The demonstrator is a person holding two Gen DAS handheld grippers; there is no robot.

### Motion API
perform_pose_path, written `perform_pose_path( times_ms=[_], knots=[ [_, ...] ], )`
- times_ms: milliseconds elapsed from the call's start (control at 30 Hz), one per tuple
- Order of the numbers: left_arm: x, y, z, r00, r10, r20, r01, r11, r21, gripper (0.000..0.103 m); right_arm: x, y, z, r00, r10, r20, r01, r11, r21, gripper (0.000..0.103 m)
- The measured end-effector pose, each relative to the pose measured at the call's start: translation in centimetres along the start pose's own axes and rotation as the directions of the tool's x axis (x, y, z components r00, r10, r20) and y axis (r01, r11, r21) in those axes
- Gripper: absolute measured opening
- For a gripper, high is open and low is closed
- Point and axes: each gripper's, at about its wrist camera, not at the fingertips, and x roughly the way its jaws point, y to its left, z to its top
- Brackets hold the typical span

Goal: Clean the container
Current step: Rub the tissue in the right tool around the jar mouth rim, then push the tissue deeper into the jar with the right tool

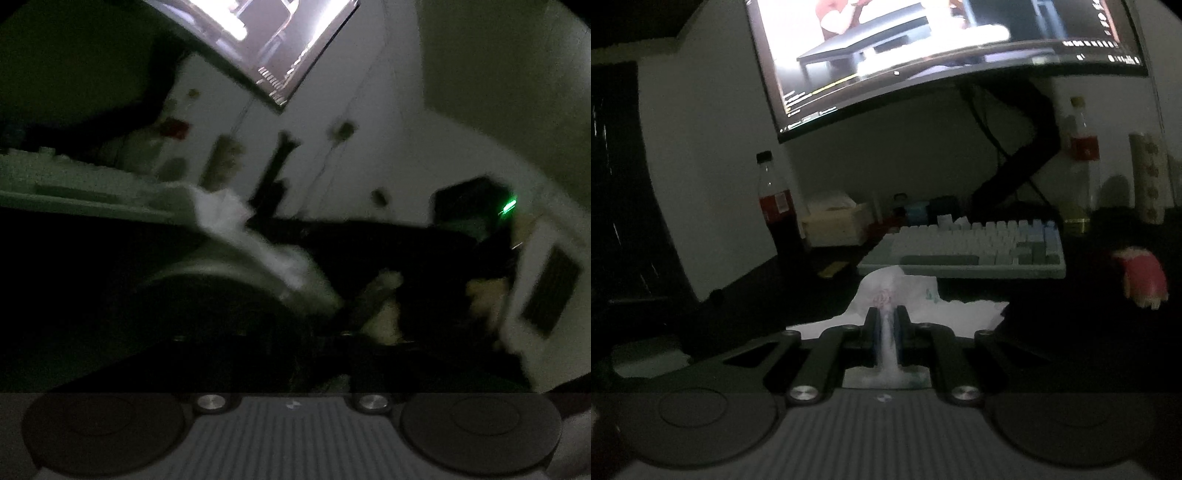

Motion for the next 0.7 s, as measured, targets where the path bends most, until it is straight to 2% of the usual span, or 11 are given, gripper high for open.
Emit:
perform_pose_path(
  times_ms=[100,300,367,533,633,700],
  knots=[
    [1.2,-0.8,-0.3,0.993,0.096,-0.066,-0.091,0.994,0.067,0.05,0.6,0.1,0.1,1.0,-0.001,0.004,0.001,1.0,-0.001,0.01],
    [1.3,-0.3,0.5,0.978,0.198,-0.063,-0.195,0.979,0.05,0.051,1.6,0.7,0.2,1.0,-0.029,0.003,0.029,0.999,-0.034,0.01],
    [1.0,0.1,0.6,0.979,0.195,-0.062,-0.193,0.981,0.034,0.051,1.9,1.1,0.3,0.999,-0.042,0.003,0.042,0.998,-0.041,0.01],
    [0.9,0.3,0.6,0.978,0.201,-0.057,-0.2,0.979,0.028,0.051,2.5,3.5,0.1,0.998,0.061,-0.008,-0.061,0.996,-0.061,0.011],
    [0.6,0.4,0.6,0.979,0.196,-0.058,-0.195,0.98,0.027,0.051,2.7,3.5,0.1,0.998,0.056,-0.01,-0.056,0.996,-0.072,0.01],
    [0.4,0.5,0.5,0.979,0.194,-0.059,-0.193,0.981,0.027,0.051,2.8,2.2,0.3,1.0,-0.005,-0.006,0.004,0.999,-0.046,0.01]
  ],
)
